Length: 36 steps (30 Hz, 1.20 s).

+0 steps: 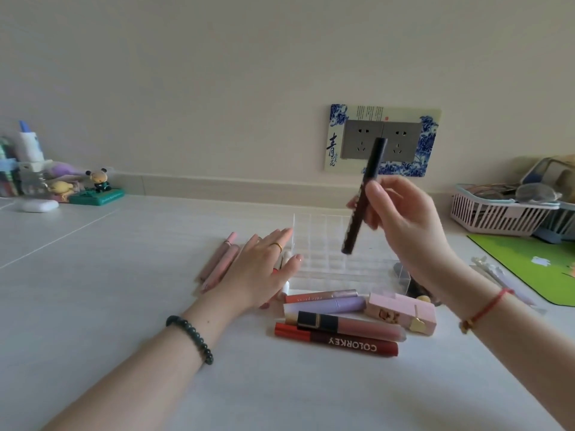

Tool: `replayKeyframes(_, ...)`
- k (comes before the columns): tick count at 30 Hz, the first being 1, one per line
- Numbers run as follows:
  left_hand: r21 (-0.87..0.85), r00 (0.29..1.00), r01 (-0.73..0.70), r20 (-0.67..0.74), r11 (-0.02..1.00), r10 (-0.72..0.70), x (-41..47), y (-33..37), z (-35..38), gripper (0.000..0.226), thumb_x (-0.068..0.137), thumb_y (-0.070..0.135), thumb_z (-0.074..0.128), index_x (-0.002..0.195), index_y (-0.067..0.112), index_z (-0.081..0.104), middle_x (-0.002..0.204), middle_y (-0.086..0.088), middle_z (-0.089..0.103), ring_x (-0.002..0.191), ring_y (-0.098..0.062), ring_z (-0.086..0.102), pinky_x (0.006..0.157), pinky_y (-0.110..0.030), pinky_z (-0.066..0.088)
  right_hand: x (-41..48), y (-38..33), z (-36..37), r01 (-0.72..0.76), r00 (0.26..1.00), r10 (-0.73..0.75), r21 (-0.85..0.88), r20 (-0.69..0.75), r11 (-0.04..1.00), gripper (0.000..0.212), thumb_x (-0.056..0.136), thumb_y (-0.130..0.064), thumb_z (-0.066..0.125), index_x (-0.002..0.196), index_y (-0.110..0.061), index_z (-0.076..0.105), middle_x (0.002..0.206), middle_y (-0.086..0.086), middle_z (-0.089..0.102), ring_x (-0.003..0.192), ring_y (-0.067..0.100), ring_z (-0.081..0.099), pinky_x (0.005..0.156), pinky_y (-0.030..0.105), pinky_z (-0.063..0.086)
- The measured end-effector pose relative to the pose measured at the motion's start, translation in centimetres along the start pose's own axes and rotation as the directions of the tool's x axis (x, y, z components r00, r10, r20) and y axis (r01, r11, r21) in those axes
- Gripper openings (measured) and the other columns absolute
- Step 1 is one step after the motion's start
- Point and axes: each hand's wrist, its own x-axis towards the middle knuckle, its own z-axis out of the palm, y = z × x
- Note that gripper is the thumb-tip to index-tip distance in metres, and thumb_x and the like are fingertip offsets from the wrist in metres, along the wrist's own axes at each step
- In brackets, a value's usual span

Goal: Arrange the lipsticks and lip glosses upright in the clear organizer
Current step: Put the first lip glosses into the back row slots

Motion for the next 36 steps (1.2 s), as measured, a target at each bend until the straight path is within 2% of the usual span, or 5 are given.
replayKeyframes(7,-0.035,0.997,0.042,0.069,0.999,-0.039,0.0,-0.5,0.3,0.061,0.094,0.049,0.025,0.146,0.019,0.014,0.154,0.002,0.02,0.143,-0.011,0.013,0.117,-0.032,0.001,6.0,2.9,2.7,-0.003,0.998,-0.013,-0.245,-0.065,0.969,0.012,0.088,-0.011,0.053,0.098,-0.012,0.048,0.078,0.006,0.065,0.067,0.018,0.063,0.065,0.026,0.054)
replayKeyframes(14,-0.061,0.999,0.03,0.038,0.998,-0.028,0.1,-0.6,0.5,0.062,0.093,0.05,0.025,0.146,0.018,0.016,0.155,0.005,0.016,0.142,-0.005,0.005,0.109,-0.018,-0.008,8.2,6.2,4.7,-0.064,0.998,0.052,-0.37,-0.045,0.927,0.012,0.086,-0.016,0.056,0.096,-0.014,0.05,0.079,0.004,0.064,0.073,0.019,0.064,0.07,0.03,0.052)
replayKeyframes(25,0.006,0.999,0.032,-0.013,0.999,-0.032,0.3,-0.9,0.3,0.061,0.095,0.048,0.024,0.139,0.007,0.032,0.154,0.005,0.021,0.141,-0.002,0.008,0.098,-0.009,-0.015,7.8,7.9,5.5,-0.09,0.993,0.117,-0.45,0.034,0.889,0.02,0.081,-0.021,0.062,0.099,-0.015,0.056,0.073,-0.004,0.06,0.066,0.006,0.058,0.053,0.012,0.039)
replayKeyframes(32,0.014,0.995,0.102,0.01,0.995,-0.102,0.3,-1.7,0.3,0.068,0.088,0.057,0.015,0.143,0.018,0.024,0.153,0.004,0.025,0.143,-0.008,0.011,0.118,-0.041,0.002,7.5,7.9,5.3,-0.052,0.99,0.11,-0.484,0.091,0.874,0.027,0.075,-0.015,0.067,0.095,-0.021,0.051,0.065,-0.014,0.059,0.06,0.0,0.055,0.055,0.014,0.04)
replayKeyframes(36,-0.043,0.993,0.111,-0.037,0.993,-0.113,0.7,-2.2,0.2,0.072,0.088,0.056,0.017,0.131,0.002,0.041,0.152,0.001,0.028,0.142,-0.007,0.014,0.118,-0.041,0.007,7.5,8.0,5.2,-0.055,0.989,0.114,-0.487,0.093,0.872,0.028,0.074,-0.014,0.068,0.094,-0.024,0.049,0.065,-0.015,0.058,0.061,0.0,0.055,0.056,0.014,0.039)
